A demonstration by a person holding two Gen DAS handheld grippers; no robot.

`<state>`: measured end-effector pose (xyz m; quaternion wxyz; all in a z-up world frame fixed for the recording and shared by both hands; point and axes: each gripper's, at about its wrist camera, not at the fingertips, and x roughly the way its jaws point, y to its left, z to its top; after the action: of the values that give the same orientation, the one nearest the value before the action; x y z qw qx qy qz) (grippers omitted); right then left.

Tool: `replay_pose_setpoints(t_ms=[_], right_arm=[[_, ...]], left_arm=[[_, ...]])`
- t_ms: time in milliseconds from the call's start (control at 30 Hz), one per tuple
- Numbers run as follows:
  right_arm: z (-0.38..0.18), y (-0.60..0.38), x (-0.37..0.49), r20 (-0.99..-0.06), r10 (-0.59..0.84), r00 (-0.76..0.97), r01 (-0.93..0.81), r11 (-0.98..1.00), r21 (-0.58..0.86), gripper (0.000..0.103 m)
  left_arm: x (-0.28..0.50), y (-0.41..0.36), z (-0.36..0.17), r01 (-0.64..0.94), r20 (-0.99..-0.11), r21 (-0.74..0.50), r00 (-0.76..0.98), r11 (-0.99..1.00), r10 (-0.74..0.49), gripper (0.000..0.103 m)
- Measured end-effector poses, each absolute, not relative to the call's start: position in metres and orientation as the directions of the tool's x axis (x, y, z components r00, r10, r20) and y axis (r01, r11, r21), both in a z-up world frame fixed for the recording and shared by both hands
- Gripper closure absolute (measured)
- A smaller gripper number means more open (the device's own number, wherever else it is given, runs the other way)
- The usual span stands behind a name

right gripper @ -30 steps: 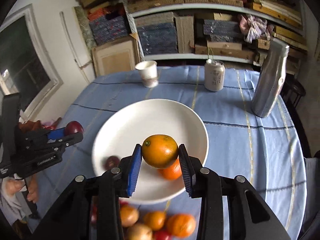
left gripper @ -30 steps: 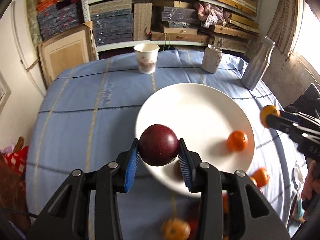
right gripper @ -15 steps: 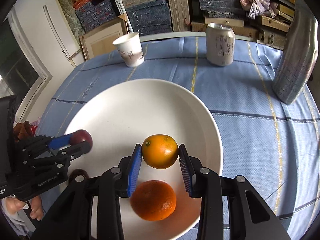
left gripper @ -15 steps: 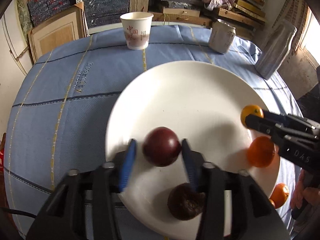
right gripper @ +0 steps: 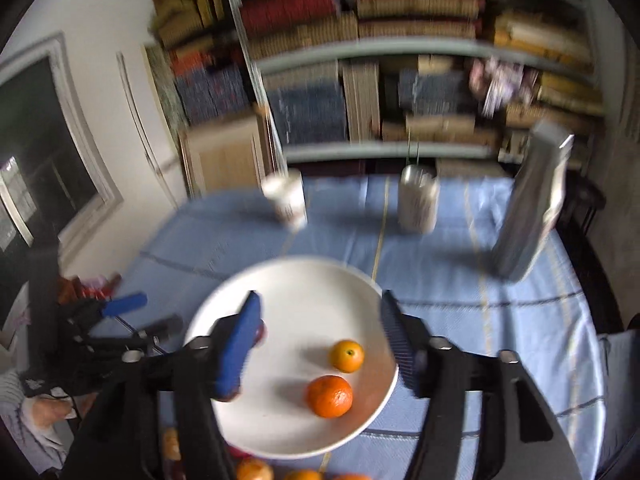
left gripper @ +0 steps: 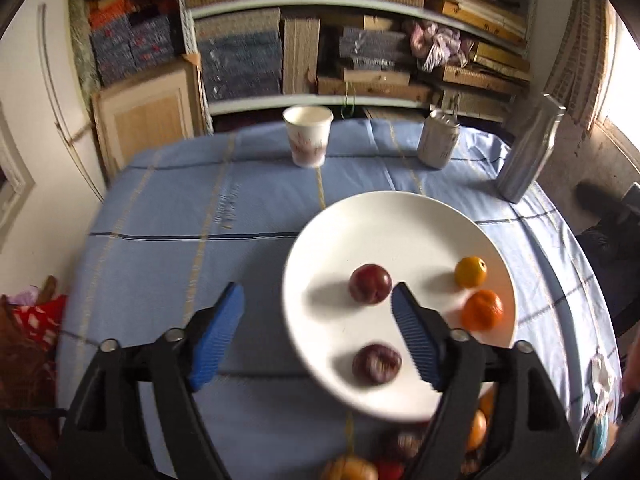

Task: Organize fruits
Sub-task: 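Lower both fruits onto the white plate and open both tools, then withdraw both open tools from the plate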

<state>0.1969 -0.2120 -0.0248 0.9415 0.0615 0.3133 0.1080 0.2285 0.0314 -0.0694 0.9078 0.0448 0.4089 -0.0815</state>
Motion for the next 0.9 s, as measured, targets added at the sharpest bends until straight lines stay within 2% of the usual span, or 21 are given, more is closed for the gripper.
replay_pose_setpoints(t_ms=[67, 167, 333, 500, 567, 667, 767, 900], right_arm=[[-0.015, -0.209, 0.163, -0.556, 0.243, 0.795, -0.178, 0.969, 0.17, 0.033], [-0.026, -0.205, 0.125, -0.574, 0.248, 0.78, -0.182, 0.968, 0.172, 0.03], [-0.08, -0.192, 0.076, -0.696, 0.277, 0.663, -0.16, 0.96, 0.23, 0.03], [-0.121, -0.176, 0.043, -0.802, 0.289, 0.523, -0.161, 0.957, 0.24, 0.03], [-0.121, -0.17, 0.037, -0.81, 0.282, 0.514, -0.172, 0.959, 0.225, 0.03], [-0.114, -0.168, 0.032, -0.804, 0.269, 0.53, -0.169, 0.963, 0.211, 0.025], [-0.11, -0.171, 0.03, -0.8, 0.256, 0.543, -0.161, 0.967, 0.199, 0.021], [-0.109, -0.178, 0.032, -0.804, 0.241, 0.544, -0.139, 0.971, 0.197, 0.021]], left_arm=[[0.205, 0.035, -0.063, 0.184, -0.744, 0.032, 0.66, 0.982, -0.099, 0.027], [0.16, 0.04, -0.067, 0.166, -0.763, 0.038, 0.641, 0.985, -0.079, 0.026], [0.099, 0.049, -0.095, 0.124, -0.818, 0.04, 0.574, 0.991, -0.038, 0.019], [0.067, 0.06, -0.122, 0.088, -0.867, 0.0, 0.497, 0.996, -0.044, 0.018], [0.065, 0.065, -0.124, 0.075, -0.869, -0.012, 0.493, 0.997, -0.047, 0.018], [0.065, 0.068, -0.125, 0.052, -0.869, -0.039, 0.492, 0.998, -0.06, 0.013], [0.068, 0.067, -0.129, 0.053, -0.875, -0.048, 0.479, 0.997, -0.068, 0.013], [0.076, 0.059, -0.137, 0.06, -0.885, -0.046, 0.46, 0.997, -0.068, 0.013]])
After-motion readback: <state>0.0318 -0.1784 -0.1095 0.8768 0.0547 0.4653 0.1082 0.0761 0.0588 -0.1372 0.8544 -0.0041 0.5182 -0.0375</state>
